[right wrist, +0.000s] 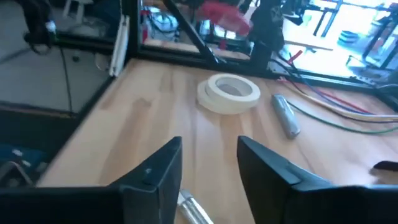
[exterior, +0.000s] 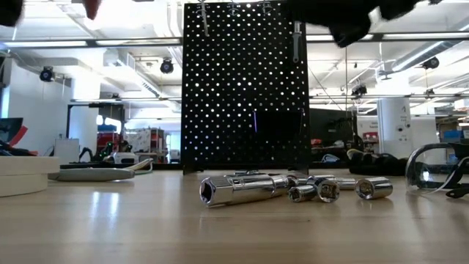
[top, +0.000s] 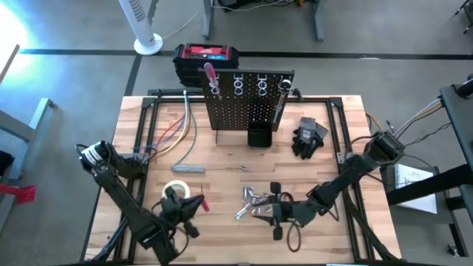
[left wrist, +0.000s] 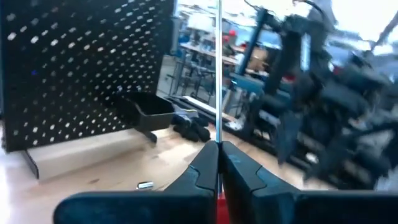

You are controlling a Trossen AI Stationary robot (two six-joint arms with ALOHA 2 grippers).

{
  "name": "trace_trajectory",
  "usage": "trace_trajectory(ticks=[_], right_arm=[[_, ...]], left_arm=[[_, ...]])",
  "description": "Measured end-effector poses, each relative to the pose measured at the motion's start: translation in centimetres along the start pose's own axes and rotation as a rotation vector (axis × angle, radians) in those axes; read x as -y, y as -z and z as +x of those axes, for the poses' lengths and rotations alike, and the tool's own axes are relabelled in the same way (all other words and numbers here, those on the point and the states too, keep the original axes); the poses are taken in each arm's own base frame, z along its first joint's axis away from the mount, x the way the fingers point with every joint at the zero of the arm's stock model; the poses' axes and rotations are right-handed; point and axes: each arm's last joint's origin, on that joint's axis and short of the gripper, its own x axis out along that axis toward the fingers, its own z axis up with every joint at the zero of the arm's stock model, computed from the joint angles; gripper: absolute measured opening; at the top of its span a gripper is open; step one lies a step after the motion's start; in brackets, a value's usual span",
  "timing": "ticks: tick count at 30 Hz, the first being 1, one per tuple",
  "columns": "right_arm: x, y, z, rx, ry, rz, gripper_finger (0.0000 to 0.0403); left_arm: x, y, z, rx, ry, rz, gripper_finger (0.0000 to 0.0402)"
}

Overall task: Hang tools onto peg board
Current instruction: Hang the allen wrench on the peg board

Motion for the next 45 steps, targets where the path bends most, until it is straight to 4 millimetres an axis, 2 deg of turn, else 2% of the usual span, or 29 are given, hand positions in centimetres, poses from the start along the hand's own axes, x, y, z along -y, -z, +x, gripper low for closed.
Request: trace_trajectory(ticks=[4, 9, 13, 19, 24, 29, 32, 34, 41, 45], right_arm=[[0.7, -0.2, 1.6, 0.002, 0.096, 0.006, 0.0164], [1.2, -2.0, 2.6, 0.174, 0.253, 0.012, 0.0173], [2.4, -3.3, 3.1, 0.339, 0.254, 0.121, 0.0184], [4.9, -3.7, 5.1, 0.412, 0.108, 0.208, 0.0220], [5.8, -5.0, 5.8, 0.446, 0.126, 0.188, 0.0252], [5.7, -6.2, 6.0, 0.462, 0.125, 0.160, 0.0257], [5.6, -6.3, 6.3, 0.435, 0.120, 0.187, 0.0233], [5.6, -6.3, 6.3, 0.422, 0.123, 0.197, 0.0201], [5.6, -6.0, 6.3, 0.414, 0.182, 0.192, 0.0035], [5.6, -5.9, 6.4, 0.400, 0.188, 0.190, 0.0034]], left_arm=[[-0.1, -0.6, 2.4, 0.035, -0.072, -0.112, 0.0000], [0.9, -2.5, 5.1, 0.064, -0.147, -0.144, 0.0000], [2.5, -4.5, 7.0, 0.081, -0.199, -0.055, 0.0000], [5.7, -6.7, 8.4, 0.057, -0.230, 0.157, 0.0000], [7.8, -7.1, 9.2, 0.045, -0.240, 0.255, 0.0000], [8.8, -6.9, 9.7, 0.022, -0.240, 0.303, 0.0000], [8.9, -6.7, 10.0, 0.014, -0.242, 0.305, 0.0000], [8.9, -6.7, 10.0, 0.013, -0.241, 0.298, 0.0000], [8.8, -6.6, 9.9, 0.011, -0.239, 0.274, 0.0000], [8.7, -6.4, 9.9, 0.001, -0.235, 0.258, 0.0000]])
